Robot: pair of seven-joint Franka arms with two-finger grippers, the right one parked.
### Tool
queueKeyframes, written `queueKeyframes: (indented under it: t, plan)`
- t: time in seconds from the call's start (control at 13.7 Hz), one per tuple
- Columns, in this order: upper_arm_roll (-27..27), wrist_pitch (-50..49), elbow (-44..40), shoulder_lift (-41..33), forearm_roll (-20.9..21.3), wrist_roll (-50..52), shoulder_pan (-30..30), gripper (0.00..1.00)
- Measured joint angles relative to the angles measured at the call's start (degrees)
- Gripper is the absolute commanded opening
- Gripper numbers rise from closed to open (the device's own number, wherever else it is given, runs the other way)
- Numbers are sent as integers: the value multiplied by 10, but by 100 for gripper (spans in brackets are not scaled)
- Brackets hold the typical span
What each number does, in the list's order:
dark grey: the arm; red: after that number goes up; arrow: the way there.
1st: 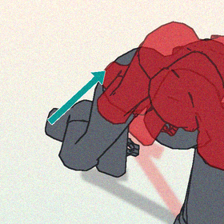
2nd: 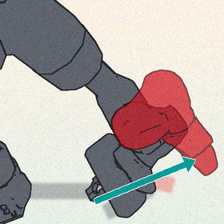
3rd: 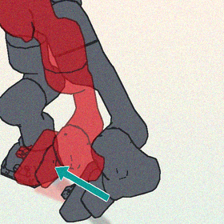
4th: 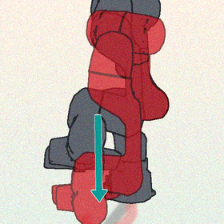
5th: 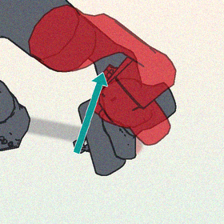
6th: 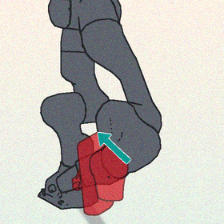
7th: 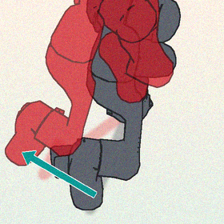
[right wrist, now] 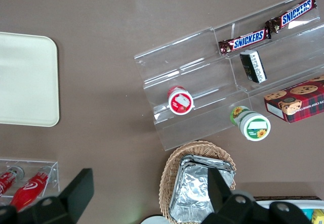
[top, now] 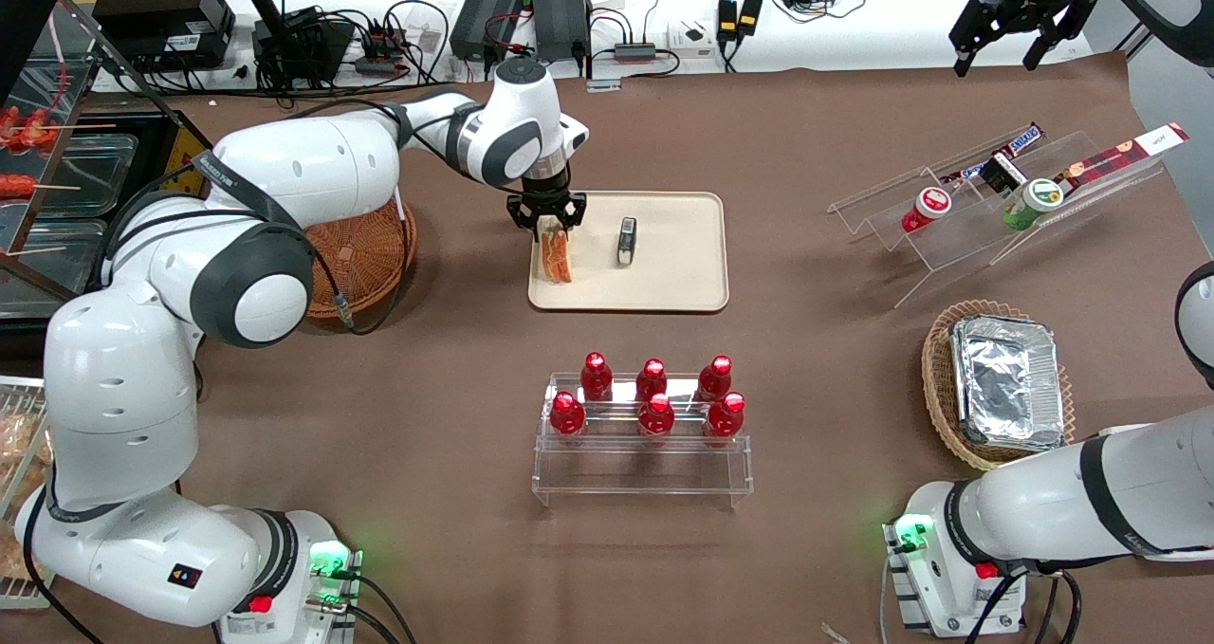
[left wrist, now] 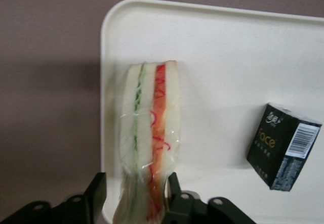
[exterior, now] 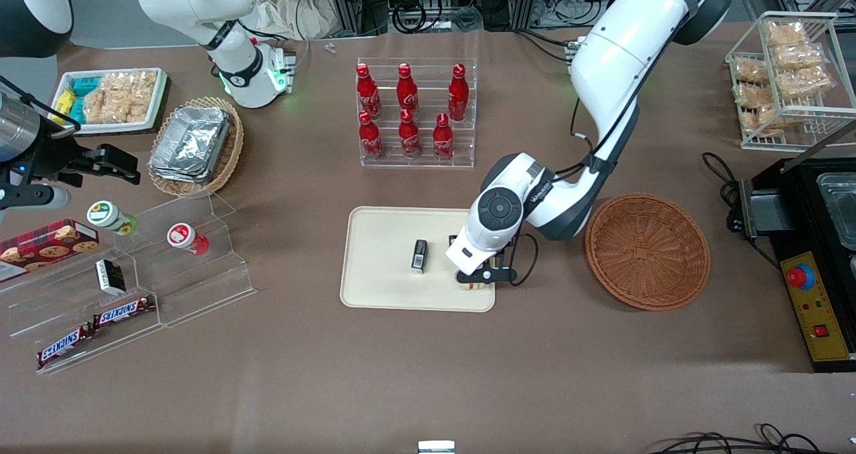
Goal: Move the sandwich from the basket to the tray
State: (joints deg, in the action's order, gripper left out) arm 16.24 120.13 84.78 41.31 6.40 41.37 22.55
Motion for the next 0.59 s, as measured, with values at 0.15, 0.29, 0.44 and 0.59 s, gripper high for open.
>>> queueKeyframes:
  t: [0.15, 0.29, 0.44, 0.59]
  plan:
    - [0, -90, -33, -23, 0, -10, -19, 100]
    - [-1, -163, -46, -70, -16, -63, -55, 100]
    - [-2, -231, -47, -124, -21, -126, -98, 100]
    - [-4, -276, -46, -170, -19, -190, -139, 100]
